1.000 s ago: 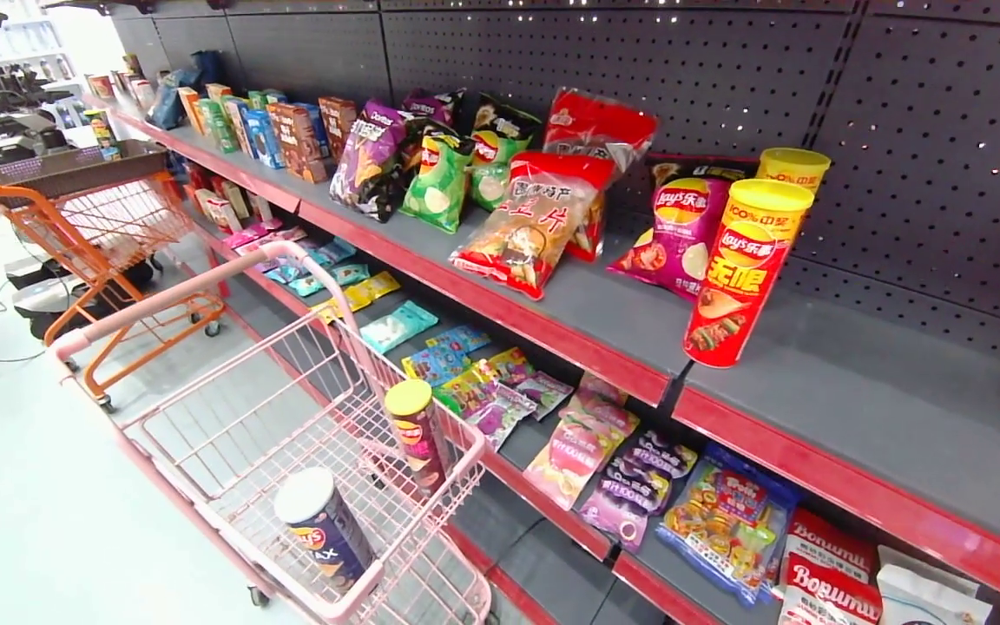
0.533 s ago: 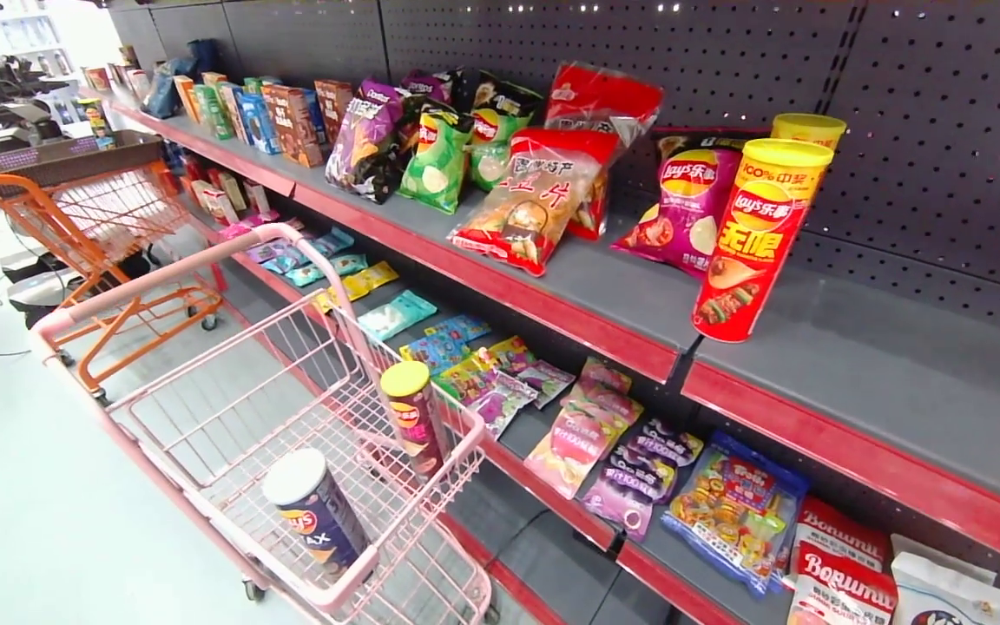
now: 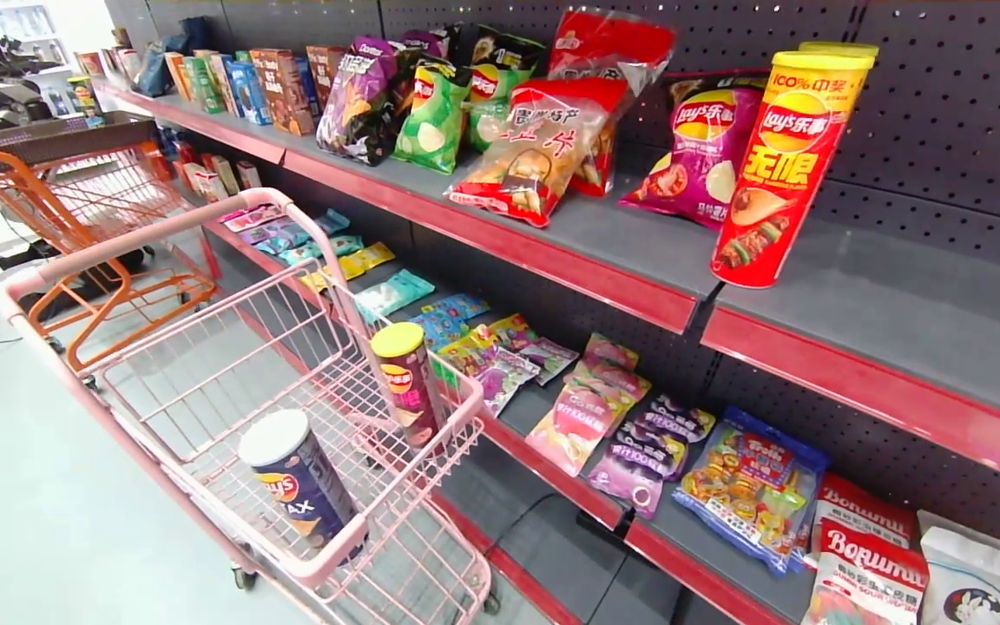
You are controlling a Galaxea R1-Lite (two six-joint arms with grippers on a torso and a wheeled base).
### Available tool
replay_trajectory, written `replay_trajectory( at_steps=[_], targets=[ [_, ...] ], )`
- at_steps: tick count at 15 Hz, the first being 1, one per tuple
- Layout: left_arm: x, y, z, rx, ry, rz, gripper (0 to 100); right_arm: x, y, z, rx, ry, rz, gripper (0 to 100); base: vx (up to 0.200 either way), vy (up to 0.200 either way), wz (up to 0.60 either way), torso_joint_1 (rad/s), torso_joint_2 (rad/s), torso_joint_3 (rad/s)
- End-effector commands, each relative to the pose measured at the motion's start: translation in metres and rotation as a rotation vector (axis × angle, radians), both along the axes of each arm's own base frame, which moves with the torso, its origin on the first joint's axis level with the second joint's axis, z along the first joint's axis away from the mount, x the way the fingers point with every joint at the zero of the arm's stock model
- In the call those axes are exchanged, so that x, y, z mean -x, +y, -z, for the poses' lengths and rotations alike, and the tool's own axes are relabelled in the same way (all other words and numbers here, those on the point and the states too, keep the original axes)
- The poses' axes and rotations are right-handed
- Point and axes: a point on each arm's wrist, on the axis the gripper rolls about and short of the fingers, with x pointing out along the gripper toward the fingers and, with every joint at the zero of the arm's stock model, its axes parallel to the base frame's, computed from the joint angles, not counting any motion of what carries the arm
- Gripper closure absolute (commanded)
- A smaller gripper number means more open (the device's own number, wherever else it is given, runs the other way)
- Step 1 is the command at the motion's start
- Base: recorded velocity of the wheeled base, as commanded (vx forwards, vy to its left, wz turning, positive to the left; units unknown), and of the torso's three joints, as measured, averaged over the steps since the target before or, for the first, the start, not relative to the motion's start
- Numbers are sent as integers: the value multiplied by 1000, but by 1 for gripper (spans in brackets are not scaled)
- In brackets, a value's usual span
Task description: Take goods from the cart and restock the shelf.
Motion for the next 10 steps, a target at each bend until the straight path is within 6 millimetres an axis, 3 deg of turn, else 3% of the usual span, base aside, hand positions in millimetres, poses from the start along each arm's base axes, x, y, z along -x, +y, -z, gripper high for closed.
replay_trajectory(
  at_steps=[1,4,8,9,10],
  targets=[
    [0,0,0,0,1,0,0,0,0,0,0,2,0,0,0,0,0,-168,530,364],
    [-1,0,0,-3,7,3,0,0,0,0,0,2,0,0,0,0,0,-126,443,310],
    [-2,0,-1,14,21,17,0,0,0,0,0,2,0,0,0,0,0,-24,83,58],
    [-1,0,-5,20,7,-12,0,0,0,0,0,2,0,0,0,0,0,0,0,0],
    [0,1,-27,35,-15,-31,0,0,0,0,0,2,0,0,0,0,0,0,0,0]
  ],
)
